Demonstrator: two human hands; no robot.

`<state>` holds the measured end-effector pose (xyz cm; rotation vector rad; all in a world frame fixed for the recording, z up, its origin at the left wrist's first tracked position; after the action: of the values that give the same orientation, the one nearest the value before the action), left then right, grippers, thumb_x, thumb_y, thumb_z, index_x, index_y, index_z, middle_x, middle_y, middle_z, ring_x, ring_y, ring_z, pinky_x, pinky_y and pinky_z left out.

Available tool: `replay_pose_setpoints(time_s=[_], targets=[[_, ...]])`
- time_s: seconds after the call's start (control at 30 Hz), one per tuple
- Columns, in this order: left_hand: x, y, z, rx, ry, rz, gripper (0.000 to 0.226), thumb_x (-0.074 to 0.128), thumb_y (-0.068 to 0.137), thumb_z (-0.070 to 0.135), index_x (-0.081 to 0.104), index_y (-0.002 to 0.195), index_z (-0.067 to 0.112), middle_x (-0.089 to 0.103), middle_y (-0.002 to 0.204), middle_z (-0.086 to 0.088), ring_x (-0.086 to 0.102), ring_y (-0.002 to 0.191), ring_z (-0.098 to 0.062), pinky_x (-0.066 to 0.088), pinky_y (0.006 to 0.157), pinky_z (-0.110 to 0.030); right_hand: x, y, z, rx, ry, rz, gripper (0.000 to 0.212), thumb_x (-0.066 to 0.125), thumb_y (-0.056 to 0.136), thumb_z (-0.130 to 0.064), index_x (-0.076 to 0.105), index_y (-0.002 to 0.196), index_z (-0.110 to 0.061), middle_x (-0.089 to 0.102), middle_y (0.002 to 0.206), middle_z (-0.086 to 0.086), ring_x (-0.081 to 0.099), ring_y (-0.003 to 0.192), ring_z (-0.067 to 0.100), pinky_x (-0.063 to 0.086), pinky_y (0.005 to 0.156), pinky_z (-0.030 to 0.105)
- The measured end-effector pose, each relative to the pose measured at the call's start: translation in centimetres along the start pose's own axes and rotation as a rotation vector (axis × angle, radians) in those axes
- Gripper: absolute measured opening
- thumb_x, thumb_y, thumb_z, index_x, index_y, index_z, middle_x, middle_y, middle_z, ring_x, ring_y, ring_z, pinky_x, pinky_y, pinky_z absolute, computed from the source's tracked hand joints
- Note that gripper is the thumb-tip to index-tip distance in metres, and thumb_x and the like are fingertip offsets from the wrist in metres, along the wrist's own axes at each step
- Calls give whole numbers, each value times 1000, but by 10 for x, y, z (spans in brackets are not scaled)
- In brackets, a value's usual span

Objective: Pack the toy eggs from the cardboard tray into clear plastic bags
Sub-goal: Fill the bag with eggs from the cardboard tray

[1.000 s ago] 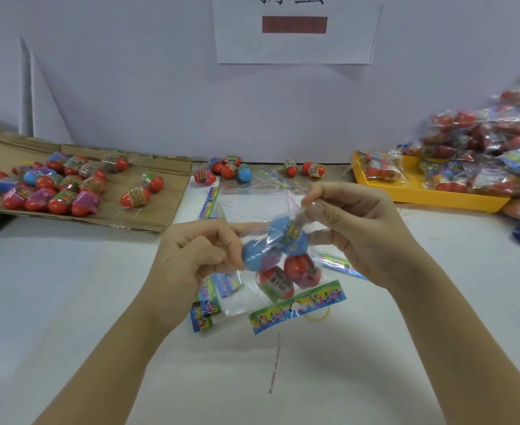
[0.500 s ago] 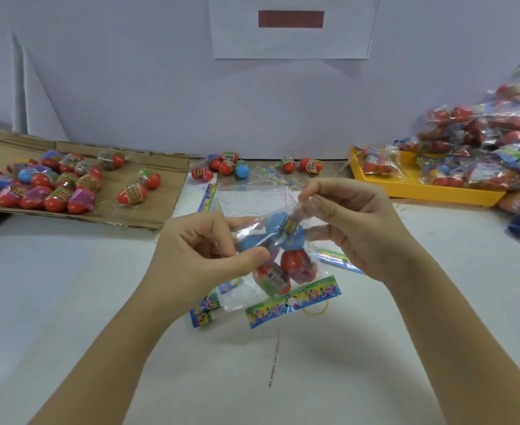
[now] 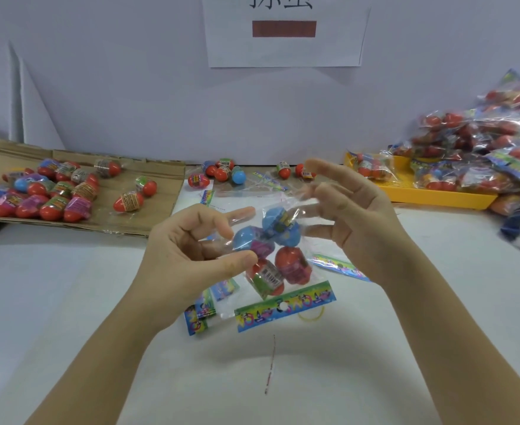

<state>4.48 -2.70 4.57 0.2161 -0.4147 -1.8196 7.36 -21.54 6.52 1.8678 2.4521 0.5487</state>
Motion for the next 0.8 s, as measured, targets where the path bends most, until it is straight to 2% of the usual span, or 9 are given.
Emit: replay_pose_setpoints(time_s=[0.07, 0.17, 0.27, 0.33, 0.47, 0.53, 0.6, 0.67, 0.8], targets=[[-3, 0, -1, 1, 43, 23, 34, 93, 52, 35, 66, 73, 29, 72, 117, 2, 72, 83, -36, 59, 70, -29, 0, 0, 6, 90, 11, -9, 49, 72, 78, -45, 60, 122, -27, 71, 100, 4, 70, 83, 23, 57, 66, 36], [-3, 1, -2, -4, 67, 38, 29, 88, 54, 23, 67, 73, 30, 72, 117, 3, 73, 85, -25, 59, 71, -30, 12, -4, 14, 173, -154, -116, 53, 72, 71, -60, 67, 116, -32, 71, 107, 1, 68, 90, 30, 59, 69, 36], [-2, 1, -2, -22, 26, 48, 37, 94, 50, 30, 70, 78, 31, 73, 113, 2, 74, 83, -29, 60, 70, -30, 19, -6, 13, 157, -227, -148, 29, 77, 68, -40, 76, 96, -32, 75, 97, 3, 71, 83, 23, 58, 60, 27], [-3, 1, -2, -46, -51, 68, 47, 96, 46, 36, 73, 86, 30, 75, 107, -1, 75, 79, -26, 59, 68, -27, 19, -6, 12, 153, -180, -147, 24, 79, 65, -31, 78, 89, -30, 75, 92, 4, 71, 79, 21, 56, 57, 25], [-1, 3, -4, -139, -292, 79, 69, 98, 41, 31, 75, 105, 31, 76, 101, -9, 75, 80, -19, 59, 62, -24, 20, -6, 11, 148, -53, -179, 22, 84, 62, -24, 79, 82, -27, 75, 91, 5, 71, 80, 22, 60, 62, 34], [0, 3, -5, -166, -364, 90, 60, 96, 44, 24, 77, 101, 25, 77, 95, -9, 75, 77, -18, 59, 59, -23, 21, -6, 12, 150, 12, -187, 24, 83, 60, -24, 78, 84, -24, 75, 90, 6, 70, 81, 23, 60, 67, 39], [0, 3, -6, -185, -409, 96, 39, 82, 62, 7, 79, 98, 21, 77, 95, -8, 75, 79, -18, 59, 61, -22, 20, -5, 13, 148, 49, -162, 24, 80, 60, -24, 78, 85, -23, 74, 89, 6, 70, 78, 22, 59, 67, 38], [1, 2, -8, -204, -418, 98, 39, 66, 73, -10, 79, 98, 19, 76, 99, -10, 75, 80, -19, 59, 64, -23, 19, -4, 12, 128, 40, -114, 21, 77, 63, -23, 78, 84, -23, 74, 89, 5, 69, 76, 20, 58, 63, 35], [-5, 1, -16, -239, -377, 300, 12, 69, 69, 11, 76, 78, 10, 76, 80, -8, 73, 63, -19, 57, 54, -23, 22, -5, 10, 95, -32, -54, 28, 80, 55, -25, 79, 83, -23, 75, 88, 4, 71, 75, 20, 57, 58, 29]])
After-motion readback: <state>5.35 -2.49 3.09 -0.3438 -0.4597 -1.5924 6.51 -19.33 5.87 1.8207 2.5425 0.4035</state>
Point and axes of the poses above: each hand's wrist, its own y-axis towards the middle knuckle, its own x-axis out of the palm, z = x × y, the point moved 8 cm from there along y, towards the middle knuckle
